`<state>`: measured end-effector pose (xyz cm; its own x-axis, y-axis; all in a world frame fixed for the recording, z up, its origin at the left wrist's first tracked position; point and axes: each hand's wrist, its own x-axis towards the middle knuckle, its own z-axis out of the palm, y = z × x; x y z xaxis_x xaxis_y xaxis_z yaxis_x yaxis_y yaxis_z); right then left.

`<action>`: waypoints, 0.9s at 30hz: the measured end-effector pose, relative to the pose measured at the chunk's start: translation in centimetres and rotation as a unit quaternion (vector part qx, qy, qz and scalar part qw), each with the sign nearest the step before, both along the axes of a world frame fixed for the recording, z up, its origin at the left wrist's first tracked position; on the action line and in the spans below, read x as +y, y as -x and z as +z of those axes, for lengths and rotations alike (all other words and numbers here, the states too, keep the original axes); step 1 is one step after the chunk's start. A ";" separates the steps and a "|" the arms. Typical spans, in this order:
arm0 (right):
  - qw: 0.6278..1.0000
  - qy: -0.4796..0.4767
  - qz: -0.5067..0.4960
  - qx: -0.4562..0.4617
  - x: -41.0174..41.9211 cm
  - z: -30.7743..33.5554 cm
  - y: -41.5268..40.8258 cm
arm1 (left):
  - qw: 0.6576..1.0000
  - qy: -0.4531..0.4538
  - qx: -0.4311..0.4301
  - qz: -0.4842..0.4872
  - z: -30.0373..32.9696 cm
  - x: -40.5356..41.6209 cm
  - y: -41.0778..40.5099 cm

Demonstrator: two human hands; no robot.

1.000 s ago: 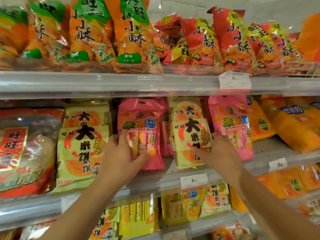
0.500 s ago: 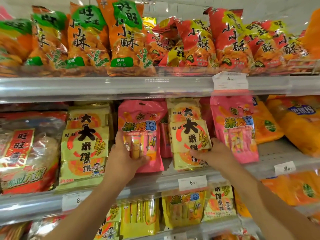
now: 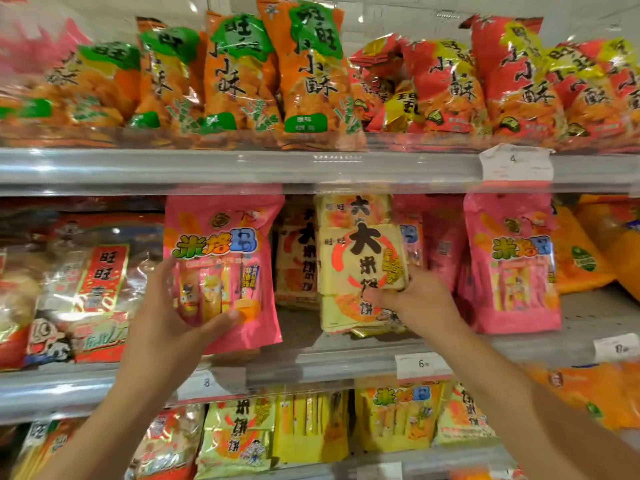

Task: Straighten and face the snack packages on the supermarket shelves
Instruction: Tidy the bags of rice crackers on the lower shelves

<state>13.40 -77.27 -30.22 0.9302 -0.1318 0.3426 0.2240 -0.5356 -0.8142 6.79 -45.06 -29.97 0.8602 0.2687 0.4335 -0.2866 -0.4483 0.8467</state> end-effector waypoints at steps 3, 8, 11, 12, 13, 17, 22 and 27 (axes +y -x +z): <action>0.999 0.015 -0.007 0.033 4.1 -0.5 -0.8 | 1.000 0.015 0.003 0.000 -0.3 2.0 0.4; 0.991 0.073 -0.062 0.094 8.7 -1.9 -1.9 | 1.000 0.018 0.009 0.002 -0.6 4.3 0.6; 0.987 0.094 -0.062 0.114 9.5 -1.3 -2.6 | 1.000 0.007 0.014 0.004 -0.6 4.9 0.5; 0.986 0.096 -0.057 0.125 9.6 -1.1 -2.8 | 1.000 0.006 0.014 0.000 -0.6 5.1 0.5; 0.984 0.096 -0.057 0.136 9.6 -1.0 -3.0 | 1.000 0.004 0.016 -0.005 -0.6 5.2 0.5; 0.983 0.080 -0.058 0.153 9.9 -1.2 -3.1 | 0.999 -0.003 0.013 -0.032 -0.8 5.6 0.4; 0.983 0.091 -0.089 0.130 10.5 -0.7 -1.3 | 0.996 0.007 -0.004 -0.090 -0.7 4.6 0.3; 0.998 0.002 -0.059 -0.005 9.8 -0.3 5.2 | 0.991 -0.008 -0.008 -0.134 -0.7 1.4 -0.1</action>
